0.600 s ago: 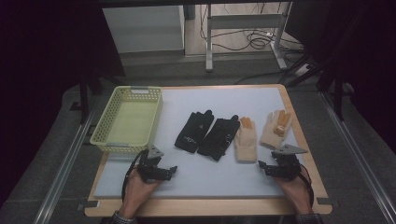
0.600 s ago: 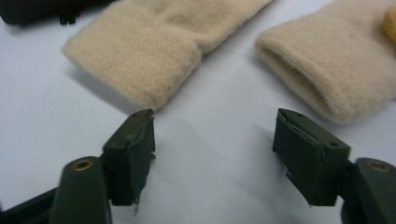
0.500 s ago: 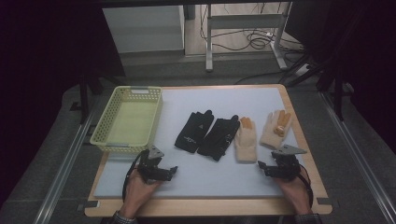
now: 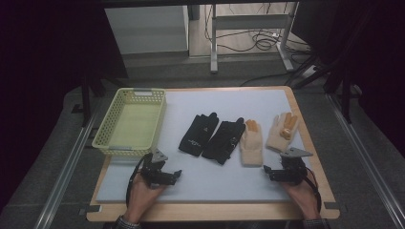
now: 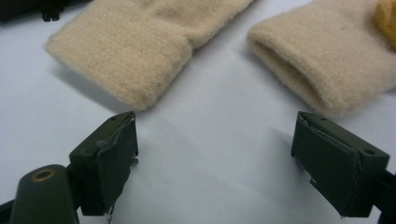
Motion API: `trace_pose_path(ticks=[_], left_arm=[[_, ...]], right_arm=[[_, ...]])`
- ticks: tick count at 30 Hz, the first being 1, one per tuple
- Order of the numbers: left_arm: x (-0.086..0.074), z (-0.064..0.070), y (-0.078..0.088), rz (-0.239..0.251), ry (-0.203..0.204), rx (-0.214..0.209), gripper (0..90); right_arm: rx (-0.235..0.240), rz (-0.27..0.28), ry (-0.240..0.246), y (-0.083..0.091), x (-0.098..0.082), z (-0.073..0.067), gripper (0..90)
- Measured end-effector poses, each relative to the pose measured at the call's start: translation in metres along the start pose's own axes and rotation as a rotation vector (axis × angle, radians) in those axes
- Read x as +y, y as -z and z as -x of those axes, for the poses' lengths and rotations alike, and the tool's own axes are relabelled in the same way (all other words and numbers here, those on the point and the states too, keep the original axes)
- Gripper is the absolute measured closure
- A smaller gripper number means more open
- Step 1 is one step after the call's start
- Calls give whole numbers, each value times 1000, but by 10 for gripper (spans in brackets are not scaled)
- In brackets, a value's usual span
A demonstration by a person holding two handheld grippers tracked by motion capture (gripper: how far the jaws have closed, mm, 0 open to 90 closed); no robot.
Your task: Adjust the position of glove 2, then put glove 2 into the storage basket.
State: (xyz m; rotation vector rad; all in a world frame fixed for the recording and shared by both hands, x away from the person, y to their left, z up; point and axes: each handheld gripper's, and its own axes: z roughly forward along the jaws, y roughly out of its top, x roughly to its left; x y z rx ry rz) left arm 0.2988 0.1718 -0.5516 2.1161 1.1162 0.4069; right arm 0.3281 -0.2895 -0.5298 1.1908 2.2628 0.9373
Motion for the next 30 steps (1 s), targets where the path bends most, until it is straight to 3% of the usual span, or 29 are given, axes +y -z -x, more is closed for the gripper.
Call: trace_pose_path(ticks=[11, 30], left_arm=[[0, 0, 0, 1, 0, 0, 75], [0, 0, 0, 3, 1, -1, 75]], right_arm=[[29, 20, -25, 4, 1, 1, 181], [61, 72, -30, 5, 27, -4, 191]])
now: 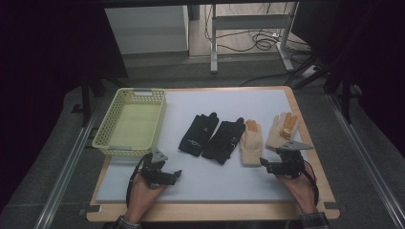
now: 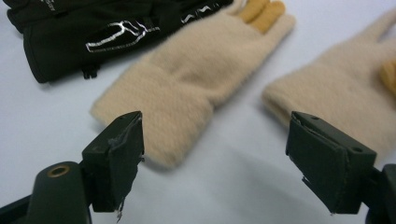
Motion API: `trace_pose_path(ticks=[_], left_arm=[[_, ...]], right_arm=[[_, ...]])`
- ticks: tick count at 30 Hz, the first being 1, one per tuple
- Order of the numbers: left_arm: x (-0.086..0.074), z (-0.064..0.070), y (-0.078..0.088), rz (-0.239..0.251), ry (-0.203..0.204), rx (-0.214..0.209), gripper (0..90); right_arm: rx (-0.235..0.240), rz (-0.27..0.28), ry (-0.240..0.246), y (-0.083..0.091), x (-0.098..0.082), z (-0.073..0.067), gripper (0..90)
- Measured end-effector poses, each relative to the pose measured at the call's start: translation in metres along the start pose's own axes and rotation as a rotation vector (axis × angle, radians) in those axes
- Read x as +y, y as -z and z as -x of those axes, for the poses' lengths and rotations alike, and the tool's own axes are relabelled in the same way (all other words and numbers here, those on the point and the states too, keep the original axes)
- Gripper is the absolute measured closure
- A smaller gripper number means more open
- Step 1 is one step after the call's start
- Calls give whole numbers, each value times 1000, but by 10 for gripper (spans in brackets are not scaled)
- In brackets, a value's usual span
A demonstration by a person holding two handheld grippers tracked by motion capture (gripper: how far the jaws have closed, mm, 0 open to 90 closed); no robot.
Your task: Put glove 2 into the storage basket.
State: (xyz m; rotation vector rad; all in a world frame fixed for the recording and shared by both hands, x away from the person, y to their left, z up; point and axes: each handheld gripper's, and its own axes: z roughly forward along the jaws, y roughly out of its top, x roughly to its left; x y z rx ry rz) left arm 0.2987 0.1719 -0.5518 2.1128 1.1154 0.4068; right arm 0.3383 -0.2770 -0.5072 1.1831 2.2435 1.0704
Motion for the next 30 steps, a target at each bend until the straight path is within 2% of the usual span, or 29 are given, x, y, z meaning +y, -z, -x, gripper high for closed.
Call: trace_pose_path(ticks=[3, 4, 8, 15, 16, 17, 18, 19, 21, 25, 26, 27, 28, 30], left_arm=[[0, 0, 0, 0, 0, 0, 75], [0, 0, 0, 0, 0, 0, 75], [0, 0, 0, 0, 0, 0, 75], [0, 0, 0, 0, 0, -1, 75], [0, 0, 0, 0, 1, -1, 75], [0, 0, 0, 0, 1, -1, 75], [0, 0, 0, 0, 0, -1, 75], [0, 0, 0, 0, 1, -1, 75], [0, 0, 0, 0, 1, -1, 75], [0, 0, 0, 0, 1, -1, 75], [0, 0, 0, 0, 1, -1, 75], [0, 0, 0, 0, 1, -1, 75], [0, 0, 0, 0, 1, -1, 75], [0, 0, 0, 0, 1, -1, 75]], right_arm=[[7, -4, 9, -4, 8, -3, 199], [23, -5, 13, -8, 13, -6, 220], [33, -4, 49, -16, 25, -13, 277], [66, -10, 68, -32, 44, -23, 358], [79, -16, 79, -38, 50, -27, 400], [79, -16, 79, -38, 50, -27, 400], [92, -20, 91, -45, 57, -30, 461], [92, -20, 91, -45, 57, -30, 461], [102, -27, 118, -56, 66, -36, 552], [120, -26, 125, -68, 76, -43, 559], [129, -33, 126, -78, 82, -48, 499], [129, -33, 126, -78, 82, -48, 499], [128, -39, 129, -83, 85, -51, 452], [111, -54, 126, -95, 89, -55, 365]])
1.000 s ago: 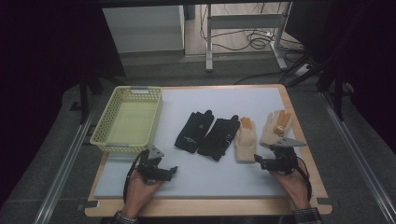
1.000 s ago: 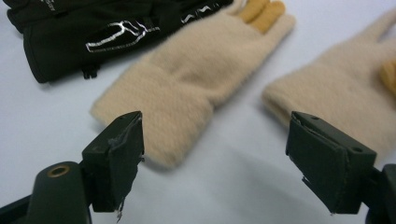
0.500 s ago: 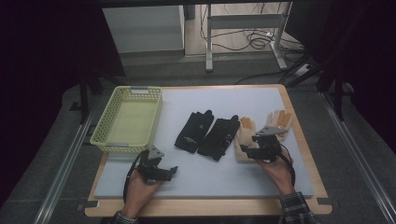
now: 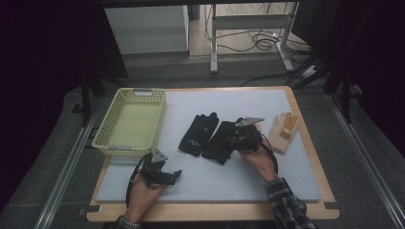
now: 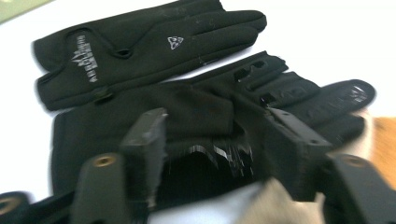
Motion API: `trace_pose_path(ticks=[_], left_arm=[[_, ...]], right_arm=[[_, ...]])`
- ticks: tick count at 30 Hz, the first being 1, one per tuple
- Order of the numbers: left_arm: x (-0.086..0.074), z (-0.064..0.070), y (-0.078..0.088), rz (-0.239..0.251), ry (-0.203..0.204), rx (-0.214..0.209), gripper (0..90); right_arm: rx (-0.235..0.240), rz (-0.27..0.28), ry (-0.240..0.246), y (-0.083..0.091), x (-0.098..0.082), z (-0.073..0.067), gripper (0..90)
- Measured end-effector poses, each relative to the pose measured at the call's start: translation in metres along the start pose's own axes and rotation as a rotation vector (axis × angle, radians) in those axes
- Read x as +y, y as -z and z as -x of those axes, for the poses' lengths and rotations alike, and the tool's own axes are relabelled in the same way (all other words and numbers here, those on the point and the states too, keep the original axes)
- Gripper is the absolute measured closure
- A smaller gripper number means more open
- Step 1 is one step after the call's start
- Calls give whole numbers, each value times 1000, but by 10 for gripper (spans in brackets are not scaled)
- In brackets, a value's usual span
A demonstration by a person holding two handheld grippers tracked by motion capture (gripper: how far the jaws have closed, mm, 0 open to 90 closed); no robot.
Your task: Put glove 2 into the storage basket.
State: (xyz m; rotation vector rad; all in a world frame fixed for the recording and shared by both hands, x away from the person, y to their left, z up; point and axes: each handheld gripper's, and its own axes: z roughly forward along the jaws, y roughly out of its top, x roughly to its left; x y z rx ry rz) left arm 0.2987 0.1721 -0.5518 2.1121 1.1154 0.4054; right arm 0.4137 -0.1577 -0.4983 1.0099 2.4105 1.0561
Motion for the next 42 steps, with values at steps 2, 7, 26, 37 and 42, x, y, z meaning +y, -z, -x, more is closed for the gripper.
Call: trace_pose_path(ticks=[2, 7, 26, 37, 42], left_arm=[[0, 0, 0, 0, 0, 0, 75], [0, 0, 0, 1, 0, 0, 74], [0, 0, 0, -1, 0, 0, 74], [0, 0, 0, 4, 0, 1, 74], [0, 0, 0, 0, 0, 0, 74]], right_arm=[[-17, -20, -18, -17, 5, -1, 287], [-61, -88, 7, -38, 4, -1, 281], [96, -44, -17, -7, 12, -7, 822], [327, -46, 70, 56, -6, -55, 818], [364, -90, 105, 40, -27, -66, 788]])
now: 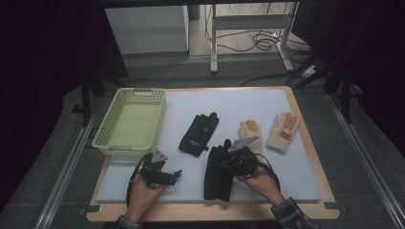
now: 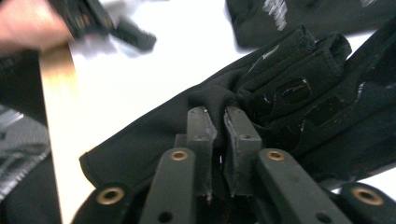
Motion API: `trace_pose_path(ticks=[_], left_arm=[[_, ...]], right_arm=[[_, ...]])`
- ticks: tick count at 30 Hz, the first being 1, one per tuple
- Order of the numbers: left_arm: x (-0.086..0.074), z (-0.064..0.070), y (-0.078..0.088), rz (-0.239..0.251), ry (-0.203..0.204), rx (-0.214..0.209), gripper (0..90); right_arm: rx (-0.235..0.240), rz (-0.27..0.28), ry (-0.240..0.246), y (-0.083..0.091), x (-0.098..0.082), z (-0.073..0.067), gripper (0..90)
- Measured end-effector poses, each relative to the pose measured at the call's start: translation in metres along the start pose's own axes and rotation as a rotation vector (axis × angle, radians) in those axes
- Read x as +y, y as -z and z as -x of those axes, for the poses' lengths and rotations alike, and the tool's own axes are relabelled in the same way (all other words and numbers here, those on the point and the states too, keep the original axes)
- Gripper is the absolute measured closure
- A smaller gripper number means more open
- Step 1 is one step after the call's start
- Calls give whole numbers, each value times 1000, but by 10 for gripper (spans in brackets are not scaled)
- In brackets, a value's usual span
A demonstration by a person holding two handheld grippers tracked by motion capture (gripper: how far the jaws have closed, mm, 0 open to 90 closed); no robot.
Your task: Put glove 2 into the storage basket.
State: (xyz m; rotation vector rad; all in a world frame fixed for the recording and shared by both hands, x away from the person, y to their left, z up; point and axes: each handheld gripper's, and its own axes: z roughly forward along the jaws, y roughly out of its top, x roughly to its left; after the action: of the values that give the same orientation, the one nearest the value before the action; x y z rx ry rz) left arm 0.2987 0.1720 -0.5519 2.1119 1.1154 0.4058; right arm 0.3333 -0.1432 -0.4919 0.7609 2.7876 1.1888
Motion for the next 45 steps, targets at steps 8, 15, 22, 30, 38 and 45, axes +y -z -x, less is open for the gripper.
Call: trace_pose_path(ticks=[8, 15, 22, 30, 38, 45], left_arm=[[0, 0, 0, -1, -1, 0, 74], [0, 0, 0, 0, 1, 0, 74], [0, 0, 0, -1, -1, 0, 74], [0, 0, 0, 0, 2, -3, 74], [0, 0, 0, 0, 1, -1, 74], [0, 0, 0, 0, 0, 0, 74]], right_arm=[[-81, 103, -49, 1, 9, 25, 447], [-196, 92, -37, -24, 33, 40, 363], [-237, 50, -21, -61, 67, 55, 440], [-239, 46, -26, -95, 93, 73, 414], [-270, -8, -52, -123, 97, 85, 442], [-302, -10, -48, -119, 96, 83, 793]])
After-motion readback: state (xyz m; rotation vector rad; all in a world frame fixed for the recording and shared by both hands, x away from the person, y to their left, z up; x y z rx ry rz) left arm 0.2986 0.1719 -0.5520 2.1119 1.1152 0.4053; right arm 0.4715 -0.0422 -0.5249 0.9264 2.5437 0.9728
